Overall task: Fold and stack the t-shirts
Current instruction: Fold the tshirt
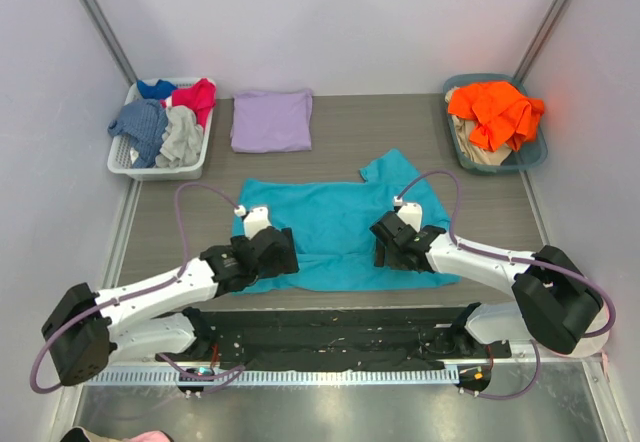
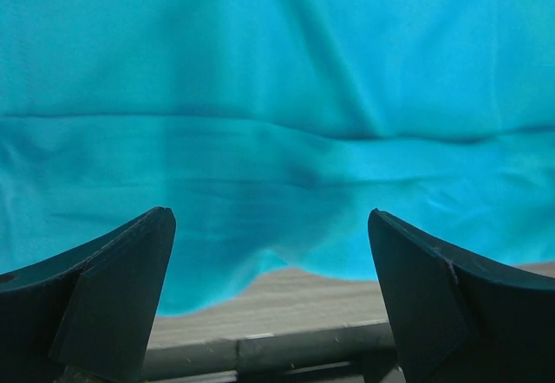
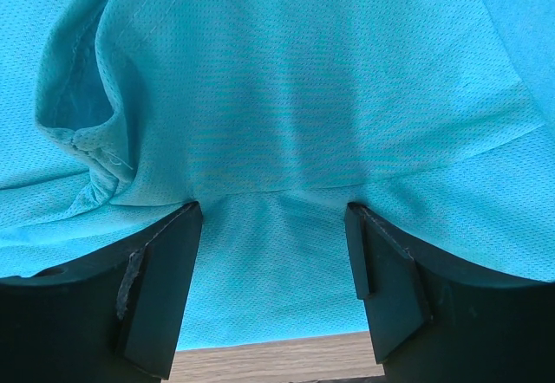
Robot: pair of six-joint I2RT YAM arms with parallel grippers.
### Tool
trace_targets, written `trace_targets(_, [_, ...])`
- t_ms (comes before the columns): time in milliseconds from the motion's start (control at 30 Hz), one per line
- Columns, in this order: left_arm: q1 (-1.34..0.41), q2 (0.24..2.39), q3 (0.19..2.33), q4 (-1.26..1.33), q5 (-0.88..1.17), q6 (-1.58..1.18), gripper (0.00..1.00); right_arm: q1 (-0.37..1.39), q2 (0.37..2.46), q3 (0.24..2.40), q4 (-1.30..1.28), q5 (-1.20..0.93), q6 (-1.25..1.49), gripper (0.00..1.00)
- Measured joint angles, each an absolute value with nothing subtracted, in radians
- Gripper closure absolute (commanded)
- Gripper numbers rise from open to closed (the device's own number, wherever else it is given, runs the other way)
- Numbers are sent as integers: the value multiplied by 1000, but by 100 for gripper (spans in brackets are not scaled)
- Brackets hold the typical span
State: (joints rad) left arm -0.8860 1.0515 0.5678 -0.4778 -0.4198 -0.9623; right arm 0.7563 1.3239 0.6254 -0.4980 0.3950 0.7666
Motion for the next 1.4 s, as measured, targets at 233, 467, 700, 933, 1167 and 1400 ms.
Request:
trace_targets(233, [-1044,1162,651,-499,-469,-1039,0,756,1324,623,-489,395,767,24])
trace_targets(467, [-1074,1271,641,-537,-506,-1128,0,756,1324,621,-485,395,767,24])
trace_targets(700, [-1074,1277,595,-602,-551,-1209,0,756,1325,618,-476,398,767,24])
trace_targets(933, [-1074,1153,545,-672,-596,-1254,0,756,1330,617,-461,405,767,24])
trace_targets(1167, [-1069,1130,515,-714,-620,-1275,0,757,1336,617,-448,412,766,24])
trace_targets(1400, [-1031,1112,478,-715,-625,-1282,0,757,1336,617,-447,413,766,24])
